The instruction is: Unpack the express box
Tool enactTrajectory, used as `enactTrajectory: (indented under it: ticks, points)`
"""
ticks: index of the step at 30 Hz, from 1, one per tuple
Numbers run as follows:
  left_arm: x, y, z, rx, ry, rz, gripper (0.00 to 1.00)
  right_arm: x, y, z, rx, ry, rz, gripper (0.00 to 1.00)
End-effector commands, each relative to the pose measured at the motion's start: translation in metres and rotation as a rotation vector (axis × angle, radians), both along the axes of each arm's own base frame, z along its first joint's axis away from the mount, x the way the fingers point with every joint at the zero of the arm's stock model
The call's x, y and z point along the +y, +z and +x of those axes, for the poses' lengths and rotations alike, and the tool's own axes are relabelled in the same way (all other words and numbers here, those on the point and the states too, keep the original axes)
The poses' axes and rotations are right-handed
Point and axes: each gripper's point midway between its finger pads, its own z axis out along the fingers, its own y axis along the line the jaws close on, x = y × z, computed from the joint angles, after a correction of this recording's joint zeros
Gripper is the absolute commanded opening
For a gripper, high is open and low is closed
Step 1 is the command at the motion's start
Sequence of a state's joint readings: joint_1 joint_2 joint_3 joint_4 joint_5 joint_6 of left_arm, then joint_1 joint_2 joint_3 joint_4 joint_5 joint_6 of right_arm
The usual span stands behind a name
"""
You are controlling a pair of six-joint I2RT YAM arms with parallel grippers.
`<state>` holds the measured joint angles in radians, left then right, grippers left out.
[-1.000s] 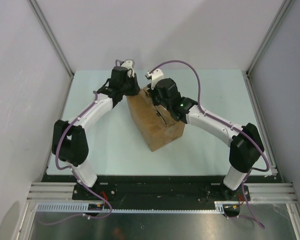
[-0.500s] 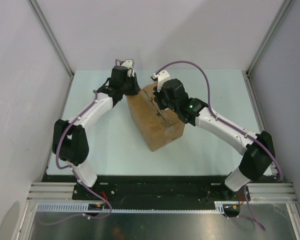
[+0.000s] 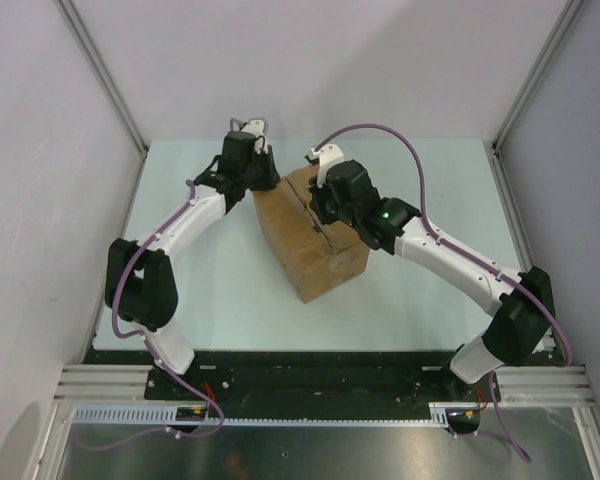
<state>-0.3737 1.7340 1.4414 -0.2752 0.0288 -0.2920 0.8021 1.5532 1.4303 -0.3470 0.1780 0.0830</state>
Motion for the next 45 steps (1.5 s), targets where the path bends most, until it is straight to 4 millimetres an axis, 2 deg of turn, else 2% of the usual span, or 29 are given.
enactTrajectory:
  ticks: [1, 7, 15, 21, 30, 40, 45]
  points:
    - [0.023, -0.092, -0.042, 0.312, 0.037, 0.126, 0.27, -0.002, -0.024, -0.057, 0.175, 0.065, -0.052, 0.0]
    - [0.024, -0.097, -0.045, 0.325, 0.041, 0.126, 0.27, -0.01, -0.035, -0.074, 0.207, 0.027, -0.115, 0.0]
    - [0.024, -0.098, -0.046, 0.328, 0.039, 0.13, 0.27, -0.026, -0.017, -0.079, 0.16, 0.017, -0.129, 0.0]
    - [0.024, -0.099, -0.046, 0.329, 0.038, 0.132, 0.27, -0.039, -0.021, -0.09, 0.168, 0.04, -0.172, 0.0]
    - [0.024, -0.101, -0.046, 0.332, 0.035, 0.136, 0.27, -0.051, -0.005, -0.098, 0.125, 0.041, -0.179, 0.0]
    - [0.025, -0.105, -0.046, 0.342, 0.038, 0.139, 0.27, -0.054, -0.032, -0.12, 0.213, 0.064, -0.193, 0.0]
    - [0.024, -0.107, -0.046, 0.346, 0.038, 0.139, 0.27, -0.072, -0.033, -0.126, 0.215, 0.028, -0.217, 0.0]
